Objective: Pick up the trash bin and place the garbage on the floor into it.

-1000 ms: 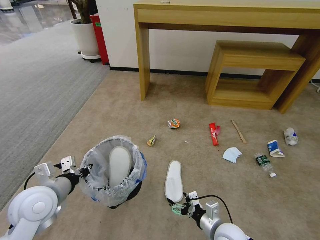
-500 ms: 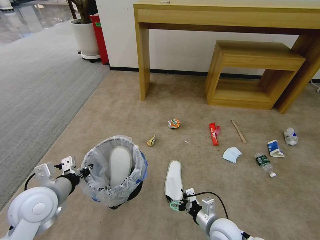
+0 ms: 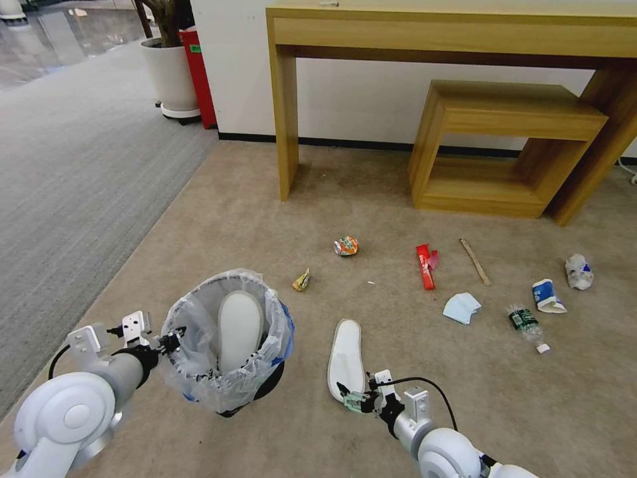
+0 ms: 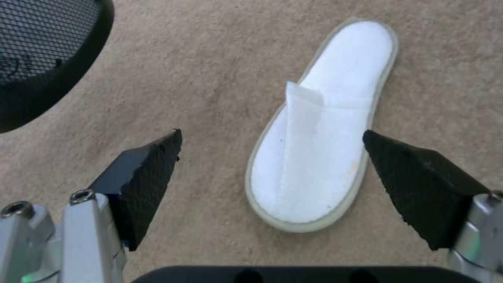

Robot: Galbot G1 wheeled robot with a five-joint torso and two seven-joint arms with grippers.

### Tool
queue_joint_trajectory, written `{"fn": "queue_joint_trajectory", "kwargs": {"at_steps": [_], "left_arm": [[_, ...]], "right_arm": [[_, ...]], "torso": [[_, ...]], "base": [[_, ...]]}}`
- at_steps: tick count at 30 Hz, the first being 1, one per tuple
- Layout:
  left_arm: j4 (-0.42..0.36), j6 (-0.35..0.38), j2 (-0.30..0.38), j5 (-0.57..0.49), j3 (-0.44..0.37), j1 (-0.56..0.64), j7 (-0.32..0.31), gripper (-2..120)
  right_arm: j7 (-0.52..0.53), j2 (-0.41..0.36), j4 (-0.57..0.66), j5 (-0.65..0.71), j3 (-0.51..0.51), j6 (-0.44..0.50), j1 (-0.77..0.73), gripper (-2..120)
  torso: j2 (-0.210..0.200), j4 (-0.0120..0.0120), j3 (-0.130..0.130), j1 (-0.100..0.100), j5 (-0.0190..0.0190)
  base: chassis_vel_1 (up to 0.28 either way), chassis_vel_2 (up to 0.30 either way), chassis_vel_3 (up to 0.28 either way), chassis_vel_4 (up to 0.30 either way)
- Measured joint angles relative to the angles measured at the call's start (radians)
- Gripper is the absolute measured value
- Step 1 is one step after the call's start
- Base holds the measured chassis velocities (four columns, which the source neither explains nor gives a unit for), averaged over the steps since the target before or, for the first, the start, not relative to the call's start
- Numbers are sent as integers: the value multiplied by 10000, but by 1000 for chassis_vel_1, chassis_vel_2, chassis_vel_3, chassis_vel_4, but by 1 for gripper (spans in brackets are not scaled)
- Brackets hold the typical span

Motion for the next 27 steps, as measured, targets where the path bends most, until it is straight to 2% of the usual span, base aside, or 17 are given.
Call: {"fn": "queue_joint_trajectory", "kwargs": {"at_steps": [14,27], "left_arm": [[-145,0,-84,68,17,131,-1,1],[-100,-8,-79,82,41,87,-3,1]], "right_arm": [[-211,-197,104,53,181,6,-7,88],[-253,-163,-463,-7,-87,72,275,88]], "torso": [[0,1,0,0,0],[0,0,0,0,0]], "base": [[0,0,0,0],[0,0,0,0]]}}
